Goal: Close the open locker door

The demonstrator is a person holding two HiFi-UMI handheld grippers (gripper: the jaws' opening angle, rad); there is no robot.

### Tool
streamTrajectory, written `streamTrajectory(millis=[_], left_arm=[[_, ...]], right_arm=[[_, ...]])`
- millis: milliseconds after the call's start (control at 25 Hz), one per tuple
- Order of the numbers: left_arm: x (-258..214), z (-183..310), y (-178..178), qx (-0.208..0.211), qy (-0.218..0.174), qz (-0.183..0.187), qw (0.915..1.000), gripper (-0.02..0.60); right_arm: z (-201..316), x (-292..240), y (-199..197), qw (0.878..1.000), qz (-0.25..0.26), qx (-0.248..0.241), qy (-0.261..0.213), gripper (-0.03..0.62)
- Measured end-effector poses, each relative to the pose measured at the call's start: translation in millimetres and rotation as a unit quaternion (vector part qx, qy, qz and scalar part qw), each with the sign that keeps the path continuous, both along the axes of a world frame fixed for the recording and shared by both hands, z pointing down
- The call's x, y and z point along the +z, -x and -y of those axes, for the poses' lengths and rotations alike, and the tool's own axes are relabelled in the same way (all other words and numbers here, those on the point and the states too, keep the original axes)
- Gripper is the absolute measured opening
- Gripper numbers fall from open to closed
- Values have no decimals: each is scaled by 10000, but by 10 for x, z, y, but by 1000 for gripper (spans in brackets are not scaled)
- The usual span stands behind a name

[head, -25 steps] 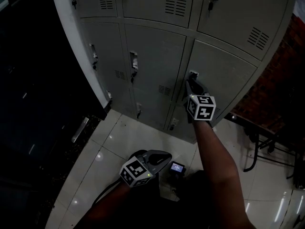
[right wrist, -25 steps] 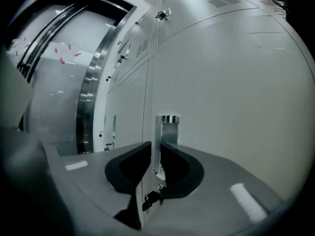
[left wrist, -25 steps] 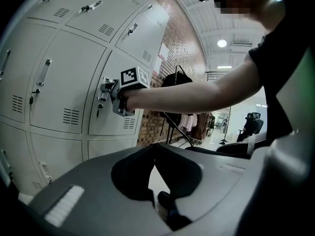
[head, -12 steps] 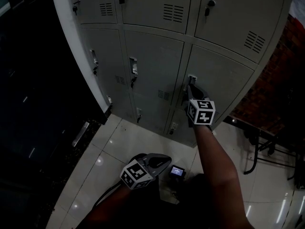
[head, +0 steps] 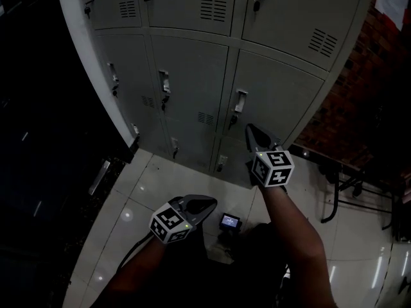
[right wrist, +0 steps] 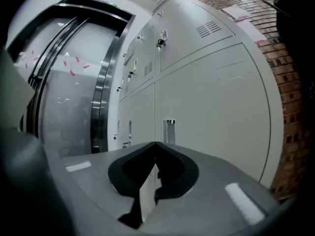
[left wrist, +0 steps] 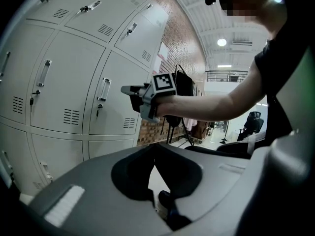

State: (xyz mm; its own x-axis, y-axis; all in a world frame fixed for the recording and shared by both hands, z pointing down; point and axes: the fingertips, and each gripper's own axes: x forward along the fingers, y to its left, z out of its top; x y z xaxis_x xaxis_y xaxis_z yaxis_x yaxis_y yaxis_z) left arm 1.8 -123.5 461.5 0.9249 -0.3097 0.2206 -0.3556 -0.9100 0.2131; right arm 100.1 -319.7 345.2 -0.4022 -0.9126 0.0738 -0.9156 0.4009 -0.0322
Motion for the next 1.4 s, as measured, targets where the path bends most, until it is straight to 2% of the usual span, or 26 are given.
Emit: streamTrajectory(millis=[280, 560, 840, 1200, 1400], left_arm=[[-9, 18, -39, 33, -42, 97, 9999, 12], [4, 19, -52, 31, -38, 110, 9999, 12], [30, 17, -26, 4, -16, 138, 9999, 12], [45, 11, -28, 2, -30, 219, 9998, 12], [54, 12, -25, 3, -30, 256, 9997, 12]], right_arm=[[-772, 64, -190, 9990, 343, -264, 129, 3], [-1393, 353, -311, 9978, -36, -643, 165, 3], [-1942, 521, -377, 9955, -33, -908, 264, 3], [-2309, 802, -398, 9897, -344, -1260, 593, 3], [-2358, 1005, -440, 9881, -354, -1209, 887, 3]])
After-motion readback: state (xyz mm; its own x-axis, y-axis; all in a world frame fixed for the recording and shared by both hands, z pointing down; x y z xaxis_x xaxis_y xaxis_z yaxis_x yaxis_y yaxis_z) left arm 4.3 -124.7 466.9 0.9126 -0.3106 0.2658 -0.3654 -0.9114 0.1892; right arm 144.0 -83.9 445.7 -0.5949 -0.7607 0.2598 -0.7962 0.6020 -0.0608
